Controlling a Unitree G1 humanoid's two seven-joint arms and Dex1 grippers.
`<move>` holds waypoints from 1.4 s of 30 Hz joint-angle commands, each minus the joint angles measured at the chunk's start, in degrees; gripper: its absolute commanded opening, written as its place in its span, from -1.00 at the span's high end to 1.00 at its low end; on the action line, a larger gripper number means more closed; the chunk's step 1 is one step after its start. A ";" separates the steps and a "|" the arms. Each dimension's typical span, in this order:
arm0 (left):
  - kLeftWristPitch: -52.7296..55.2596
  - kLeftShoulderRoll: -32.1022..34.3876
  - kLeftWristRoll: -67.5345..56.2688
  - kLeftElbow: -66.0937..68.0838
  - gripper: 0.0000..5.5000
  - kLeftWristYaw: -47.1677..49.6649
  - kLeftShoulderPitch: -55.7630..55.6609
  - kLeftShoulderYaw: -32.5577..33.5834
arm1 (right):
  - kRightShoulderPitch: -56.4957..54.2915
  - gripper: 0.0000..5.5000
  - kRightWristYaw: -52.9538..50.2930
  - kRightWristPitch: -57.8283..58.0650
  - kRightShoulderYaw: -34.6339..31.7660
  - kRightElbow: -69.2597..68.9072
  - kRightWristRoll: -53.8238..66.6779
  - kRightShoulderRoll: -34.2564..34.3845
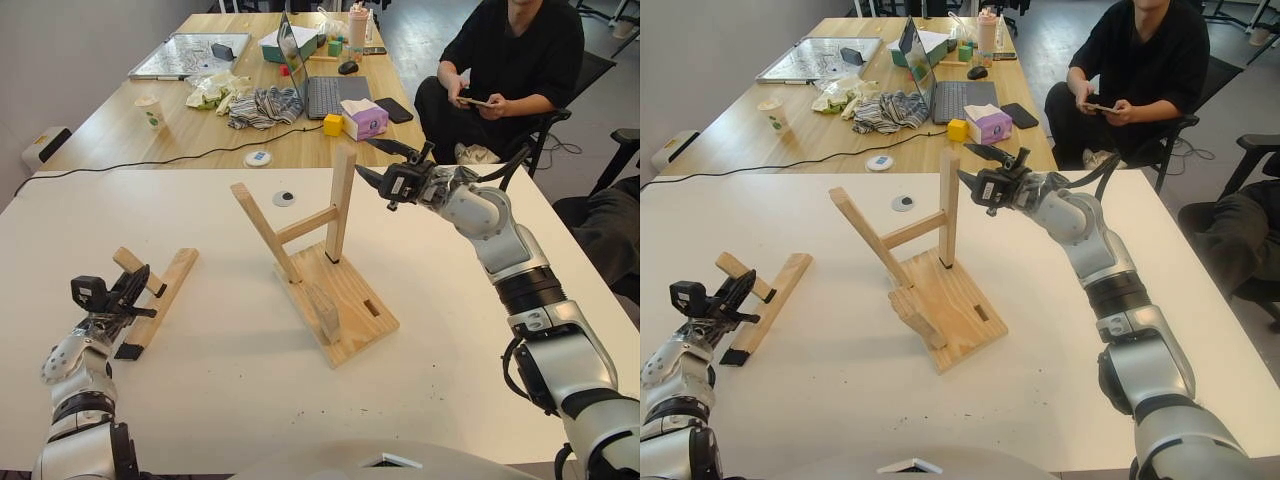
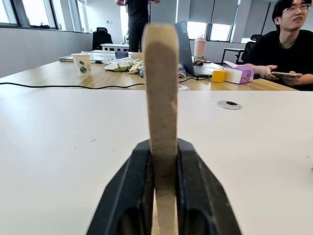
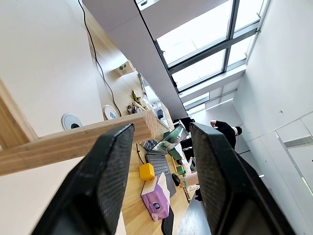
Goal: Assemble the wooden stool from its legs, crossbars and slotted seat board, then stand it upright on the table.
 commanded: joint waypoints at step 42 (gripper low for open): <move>41.19 -1.24 6.84 -44.24 0.05 21.25 25.19 -0.09 | 6.98 0.24 -2.35 4.67 -0.81 -7.68 -1.30 -2.53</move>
